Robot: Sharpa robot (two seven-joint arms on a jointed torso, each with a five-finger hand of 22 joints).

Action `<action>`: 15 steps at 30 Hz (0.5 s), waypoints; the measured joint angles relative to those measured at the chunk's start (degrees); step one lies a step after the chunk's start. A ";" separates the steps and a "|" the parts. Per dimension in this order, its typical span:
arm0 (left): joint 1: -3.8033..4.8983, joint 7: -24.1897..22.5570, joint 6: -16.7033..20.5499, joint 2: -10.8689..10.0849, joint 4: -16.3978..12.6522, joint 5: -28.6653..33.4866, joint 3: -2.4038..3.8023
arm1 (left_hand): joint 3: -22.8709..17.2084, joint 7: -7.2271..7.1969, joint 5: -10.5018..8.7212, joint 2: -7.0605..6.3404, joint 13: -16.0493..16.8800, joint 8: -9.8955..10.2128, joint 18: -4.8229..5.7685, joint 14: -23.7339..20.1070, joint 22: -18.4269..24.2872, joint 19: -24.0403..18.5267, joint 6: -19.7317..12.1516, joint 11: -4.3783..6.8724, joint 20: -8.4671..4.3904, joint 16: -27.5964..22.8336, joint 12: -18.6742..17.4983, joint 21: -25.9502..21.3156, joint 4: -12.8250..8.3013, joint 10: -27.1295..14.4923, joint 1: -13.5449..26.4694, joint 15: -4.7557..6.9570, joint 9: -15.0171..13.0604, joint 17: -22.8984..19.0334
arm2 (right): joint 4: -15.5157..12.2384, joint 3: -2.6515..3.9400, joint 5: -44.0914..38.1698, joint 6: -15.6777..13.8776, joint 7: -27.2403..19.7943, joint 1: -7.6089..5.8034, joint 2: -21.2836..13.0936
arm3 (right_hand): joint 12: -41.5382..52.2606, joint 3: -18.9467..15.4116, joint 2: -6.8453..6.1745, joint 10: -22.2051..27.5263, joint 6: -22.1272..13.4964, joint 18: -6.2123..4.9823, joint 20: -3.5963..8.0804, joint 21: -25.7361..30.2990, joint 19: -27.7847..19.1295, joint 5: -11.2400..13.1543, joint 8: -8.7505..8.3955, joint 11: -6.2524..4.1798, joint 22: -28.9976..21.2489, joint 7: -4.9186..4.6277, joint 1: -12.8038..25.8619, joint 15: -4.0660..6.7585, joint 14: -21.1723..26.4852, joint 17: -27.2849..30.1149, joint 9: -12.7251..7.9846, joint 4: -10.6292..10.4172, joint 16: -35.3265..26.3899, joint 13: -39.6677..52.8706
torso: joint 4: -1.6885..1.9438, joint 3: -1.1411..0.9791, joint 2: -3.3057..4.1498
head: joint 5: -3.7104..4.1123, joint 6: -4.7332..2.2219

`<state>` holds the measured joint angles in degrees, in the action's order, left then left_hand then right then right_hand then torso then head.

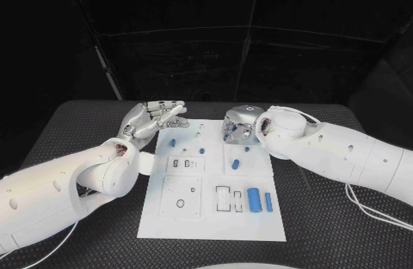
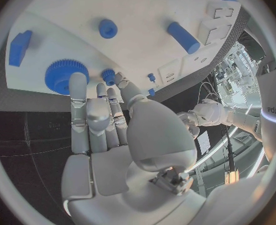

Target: Assemble the parts on the task board

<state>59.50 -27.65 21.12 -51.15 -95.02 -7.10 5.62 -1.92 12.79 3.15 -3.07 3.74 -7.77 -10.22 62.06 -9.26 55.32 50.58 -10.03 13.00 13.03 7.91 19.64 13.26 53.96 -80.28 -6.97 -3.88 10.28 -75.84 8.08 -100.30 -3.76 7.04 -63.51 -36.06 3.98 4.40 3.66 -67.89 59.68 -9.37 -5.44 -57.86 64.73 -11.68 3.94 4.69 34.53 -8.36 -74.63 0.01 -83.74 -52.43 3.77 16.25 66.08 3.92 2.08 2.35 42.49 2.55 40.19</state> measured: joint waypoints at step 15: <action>0.00 0.17 -0.17 -0.11 -0.09 -0.03 0.00 | 0.02 0.00 0.00 0.00 -0.03 0.22 0.01 0.02 0.01 0.41 0.00 0.00 0.00 0.00 -0.04 0.00 -0.02 0.00 0.00 0.02 0.01 0.08 | 1.30 0.01 -0.31 1.65 0.22 -0.04 0.93 | 0.00 4.32 0.53 -1.42 1.66 0.00 0.11 -3.81 0.72 0.54 0.00 -0.19 4.20 -0.02 -0.08 0.00 0.00 -3.58 0.08 0.09 3.81 -0.06 | 0.16 -0.01 0.10 | 0.10 0.84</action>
<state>59.50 -27.48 20.95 -51.26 -95.10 -7.13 5.62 -1.91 12.79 3.15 -3.07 3.71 -7.55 -10.22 62.08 -9.26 55.73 50.58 -10.03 13.00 13.04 7.87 19.64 13.24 53.96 -80.28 -6.95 -3.87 10.36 -74.54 8.09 -100.61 -2.11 7.26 -63.55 -35.13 3.98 8.72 4.18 -69.32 61.34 -9.36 -5.33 -61.68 65.45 -11.14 3.94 4.50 38.73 -8.38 -74.71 0.01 -83.74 -56.01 3.85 16.34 69.89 3.86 2.24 2.33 42.59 2.65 41.03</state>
